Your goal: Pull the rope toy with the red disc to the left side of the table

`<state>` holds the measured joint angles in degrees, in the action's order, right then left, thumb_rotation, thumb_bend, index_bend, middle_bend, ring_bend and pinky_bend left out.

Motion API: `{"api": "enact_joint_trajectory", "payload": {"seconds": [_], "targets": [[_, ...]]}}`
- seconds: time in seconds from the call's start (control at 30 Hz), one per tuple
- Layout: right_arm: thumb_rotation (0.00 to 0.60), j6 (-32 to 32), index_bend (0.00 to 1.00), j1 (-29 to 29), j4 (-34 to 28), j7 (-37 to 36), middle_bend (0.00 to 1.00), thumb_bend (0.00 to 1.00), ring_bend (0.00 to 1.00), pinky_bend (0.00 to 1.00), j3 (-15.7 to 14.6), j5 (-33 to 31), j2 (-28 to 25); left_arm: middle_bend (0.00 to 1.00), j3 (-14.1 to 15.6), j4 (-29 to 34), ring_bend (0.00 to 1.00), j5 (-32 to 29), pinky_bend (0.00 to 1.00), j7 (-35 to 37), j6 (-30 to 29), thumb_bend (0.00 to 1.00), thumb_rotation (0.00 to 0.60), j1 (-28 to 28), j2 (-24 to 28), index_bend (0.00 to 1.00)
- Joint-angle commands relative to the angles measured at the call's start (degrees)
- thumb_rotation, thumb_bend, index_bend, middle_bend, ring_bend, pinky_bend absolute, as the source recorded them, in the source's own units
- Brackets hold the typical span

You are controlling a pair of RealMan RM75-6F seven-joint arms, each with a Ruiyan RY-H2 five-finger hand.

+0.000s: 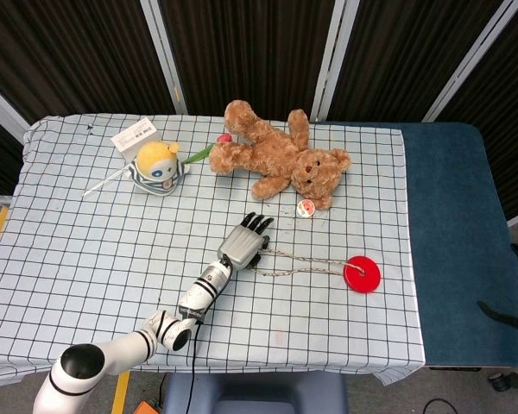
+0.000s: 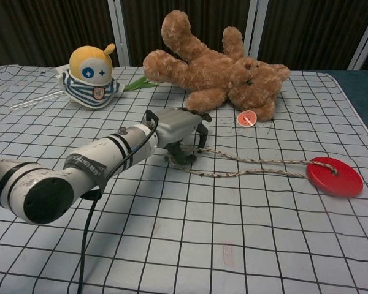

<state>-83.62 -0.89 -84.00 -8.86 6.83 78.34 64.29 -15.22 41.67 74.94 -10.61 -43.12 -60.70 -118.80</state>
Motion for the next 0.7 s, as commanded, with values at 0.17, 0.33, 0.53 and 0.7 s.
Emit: {"api": "enact_joint_trajectory", "payload": {"seconds": [0.17,0.33,0.53,0.7], "targets": [[0.600,0.25,0.00,-0.03,-0.22,0.40,0.00,0.03,0.00,0.00,0.02,-0.21,-0.10,0.10,1.08,-2.28,0.00,0.73,0.10,-0.08,-1.50,0.49,0.600,0.10,-1.11,0.69],[0.600,0.22,0.00,0.04,-0.46,0.59,0.00,0.03,0.00,0.00,0.12,-0.38,-0.24,0.13,1.21,-2.91,0.00,0.89,0.12,1.32,-2.81,0.55,0.600,0.59,-1.48,0.77],[0.600,0.42,0.00,-0.21,-0.72,0.95,0.00,0.03,0.00,0.00,0.24,-0.34,-0.34,0.17,2.13,1.86,0.00,2.38,0.13,-0.26,-8.37,0.65,0.600,3.24,2.61,0.86],[0.600,0.53,0.00,-0.46,-0.88,1.49,0.00,0.03,0.00,0.00,0.19,-0.03,-0.15,0.19,3.59,15.05,0.00,1.82,0.13,-4.74,-13.68,0.69,0.600,9.44,12.24,0.87]]}}
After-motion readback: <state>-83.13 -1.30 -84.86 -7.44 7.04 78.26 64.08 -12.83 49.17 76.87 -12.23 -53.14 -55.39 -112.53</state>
